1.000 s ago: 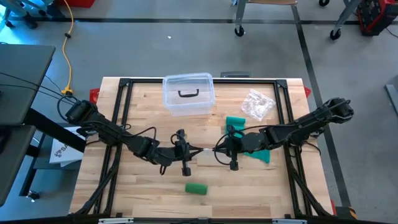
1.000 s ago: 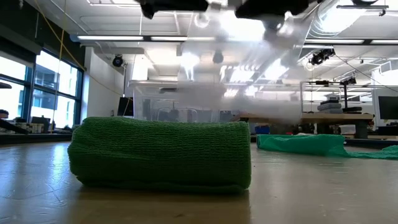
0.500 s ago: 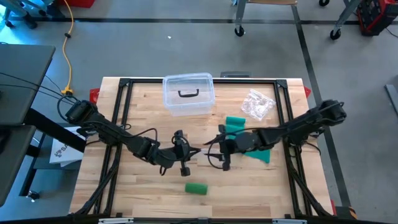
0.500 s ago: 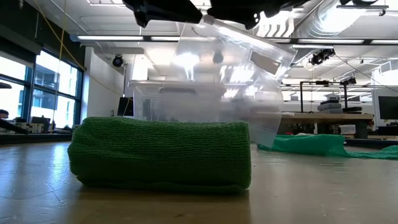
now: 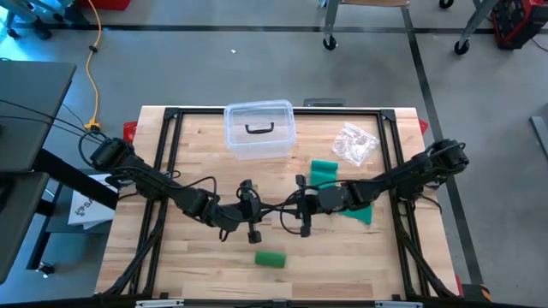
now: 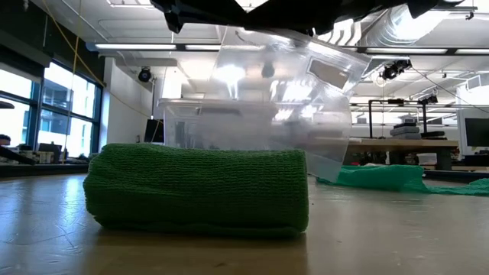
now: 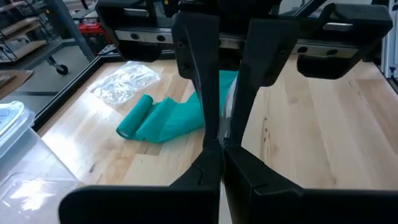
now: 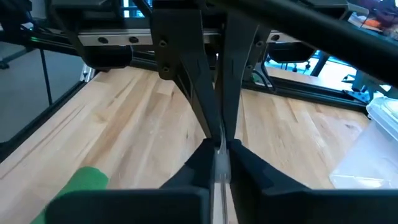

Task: Roll bandage
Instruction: Open the middle left zip bag

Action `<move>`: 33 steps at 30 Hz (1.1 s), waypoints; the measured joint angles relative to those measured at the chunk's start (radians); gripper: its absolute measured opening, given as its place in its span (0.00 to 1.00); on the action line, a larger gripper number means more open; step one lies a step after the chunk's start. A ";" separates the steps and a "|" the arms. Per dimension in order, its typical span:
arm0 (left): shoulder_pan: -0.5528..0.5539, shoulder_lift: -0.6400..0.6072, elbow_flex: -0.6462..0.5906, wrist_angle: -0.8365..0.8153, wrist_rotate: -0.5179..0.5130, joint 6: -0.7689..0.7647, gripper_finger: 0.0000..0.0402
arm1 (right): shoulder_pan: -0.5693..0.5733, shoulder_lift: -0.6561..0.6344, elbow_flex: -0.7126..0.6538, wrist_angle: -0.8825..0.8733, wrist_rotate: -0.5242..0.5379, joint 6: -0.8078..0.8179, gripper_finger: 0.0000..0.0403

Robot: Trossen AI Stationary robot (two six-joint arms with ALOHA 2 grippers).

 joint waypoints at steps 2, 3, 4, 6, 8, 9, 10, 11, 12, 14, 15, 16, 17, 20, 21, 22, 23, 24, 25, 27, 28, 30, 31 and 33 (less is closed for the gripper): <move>0.000 0.000 0.000 -0.004 0.001 -0.002 0.00 | 0.000 0.000 0.000 -0.005 0.001 0.001 0.02; 0.000 0.000 0.000 -0.006 0.001 -0.002 0.00 | 0.000 0.000 0.000 -0.007 0.001 0.004 0.02; 0.000 0.000 0.000 -0.011 0.001 -0.002 0.00 | 0.000 0.000 0.000 -0.008 0.001 0.009 0.03; -0.001 0.000 0.000 -0.021 0.002 -0.004 0.00 | 0.000 0.000 0.000 -0.009 0.003 0.027 0.06; -0.003 0.000 0.000 -0.032 0.001 -0.004 0.00 | 0.000 -0.001 0.000 -0.014 0.003 0.044 0.10; -0.004 0.000 0.000 -0.042 0.001 -0.004 0.00 | 0.001 -0.001 0.000 -0.016 0.002 0.053 0.11; -0.004 0.000 0.000 -0.044 0.002 -0.005 0.00 | 0.001 -0.002 0.000 -0.019 0.002 0.059 0.12; -0.006 0.000 0.000 -0.046 0.002 -0.006 0.00 | 0.003 -0.003 0.000 -0.025 0.002 0.061 0.13; -0.007 0.000 0.000 -0.049 0.001 -0.011 0.00 | 0.006 -0.003 0.000 -0.030 0.003 0.061 0.13; -0.007 0.000 0.000 -0.060 0.002 -0.024 0.00 | 0.014 -0.002 0.000 -0.032 0.012 0.060 0.11; -0.007 0.000 0.000 -0.066 0.002 -0.030 0.00 | 0.018 -0.002 0.000 -0.032 0.022 0.055 0.09; -0.007 0.000 0.000 -0.066 0.002 -0.031 0.00 | 0.021 -0.002 0.000 -0.036 0.030 0.055 0.07; -0.007 0.000 0.000 -0.066 0.002 -0.031 0.00 | 0.023 -0.002 0.000 -0.042 0.034 0.053 0.05; -0.007 0.000 -0.001 -0.065 0.002 -0.031 0.00 | 0.024 -0.003 0.000 -0.065 0.033 0.053 0.01; -0.007 0.000 -0.001 -0.065 0.002 -0.031 0.00 | 0.024 -0.003 0.001 -0.072 0.033 0.053 0.01; -0.007 0.000 -0.001 -0.064 0.002 -0.031 0.00 | 0.024 -0.003 0.001 -0.076 0.033 0.053 0.01; -0.007 0.000 -0.001 -0.064 0.002 -0.031 0.00 | 0.024 -0.003 0.001 -0.078 0.033 0.053 0.02; -0.007 0.000 -0.001 -0.062 0.002 -0.031 0.00 | 0.024 -0.003 0.001 -0.078 0.033 0.053 0.04; -0.007 0.000 -0.001 -0.060 0.002 -0.031 0.00 | 0.024 -0.003 0.001 -0.078 0.033 0.053 0.05; -0.007 0.000 -0.001 -0.053 0.001 -0.031 0.00 | 0.024 -0.003 0.001 -0.073 0.037 0.055 0.10; -0.007 0.000 -0.001 -0.050 0.001 -0.032 0.00 | 0.024 -0.005 0.001 -0.073 0.046 0.065 0.14; -0.007 0.000 -0.001 -0.049 -0.002 -0.031 0.00 | 0.024 -0.007 0.015 -0.098 0.077 0.090 0.20; -0.007 0.000 -0.001 -0.047 -0.002 -0.031 0.00 | 0.024 -0.008 0.029 -0.121 0.090 0.098 0.24; -0.007 0.000 -0.001 -0.047 -0.002 -0.032 0.00 | 0.025 -0.009 0.063 -0.163 0.103 0.100 0.29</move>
